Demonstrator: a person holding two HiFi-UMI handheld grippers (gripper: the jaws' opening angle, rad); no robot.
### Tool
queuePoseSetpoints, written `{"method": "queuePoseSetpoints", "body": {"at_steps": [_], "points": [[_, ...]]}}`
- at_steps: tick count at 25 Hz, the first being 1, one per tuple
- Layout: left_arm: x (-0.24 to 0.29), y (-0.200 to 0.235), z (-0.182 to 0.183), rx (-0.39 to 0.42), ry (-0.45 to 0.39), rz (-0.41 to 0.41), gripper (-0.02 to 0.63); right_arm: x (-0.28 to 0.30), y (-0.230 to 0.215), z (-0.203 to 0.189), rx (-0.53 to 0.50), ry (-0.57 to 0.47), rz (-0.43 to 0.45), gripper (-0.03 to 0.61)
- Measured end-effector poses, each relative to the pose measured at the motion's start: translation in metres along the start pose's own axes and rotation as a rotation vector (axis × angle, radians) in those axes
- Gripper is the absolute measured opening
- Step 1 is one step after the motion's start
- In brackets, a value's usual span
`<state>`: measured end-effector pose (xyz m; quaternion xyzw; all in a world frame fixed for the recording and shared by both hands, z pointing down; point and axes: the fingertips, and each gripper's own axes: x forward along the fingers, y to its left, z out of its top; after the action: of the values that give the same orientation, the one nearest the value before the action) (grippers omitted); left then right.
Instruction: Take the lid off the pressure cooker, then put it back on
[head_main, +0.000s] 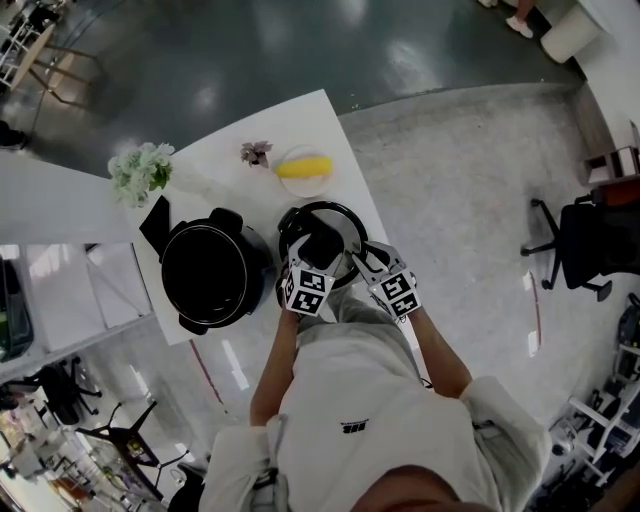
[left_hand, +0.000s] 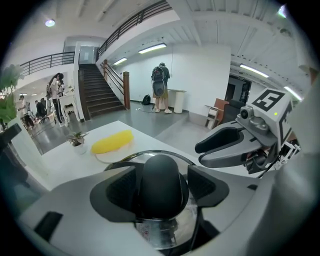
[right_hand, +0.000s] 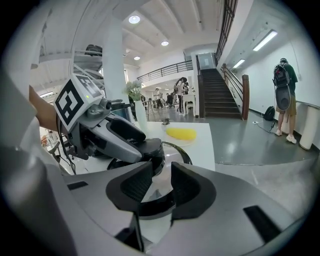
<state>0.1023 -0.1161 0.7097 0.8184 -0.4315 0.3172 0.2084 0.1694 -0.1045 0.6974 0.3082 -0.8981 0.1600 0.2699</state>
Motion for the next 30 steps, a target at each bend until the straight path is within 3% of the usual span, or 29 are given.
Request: {"method": "queuePoseSetpoints", "body": {"at_steps": [7,17,26,30], "points": [[-0.022,0.001,0.015,-0.001,-0.062,0.020,0.315,-0.011,0.006,0.022,-0.005,-0.056,-0.020,0.109],[-0.061,-0.007,0.020,0.026,-0.142,-0.023,0.282,-0.043,0.029,0.037,0.024,-0.101,-0.150,0.109],[-0.077,-0.007,0.013,0.032,-0.148,-0.061,0.282,-0.054,0.047,0.032,0.030,-0.114,-0.241,0.109],[-0.073,-0.008,0.011,0.046,-0.123,-0.068,0.282,-0.054,0.049,0.022,0.037,-0.094,-0.243,0.109]]}}
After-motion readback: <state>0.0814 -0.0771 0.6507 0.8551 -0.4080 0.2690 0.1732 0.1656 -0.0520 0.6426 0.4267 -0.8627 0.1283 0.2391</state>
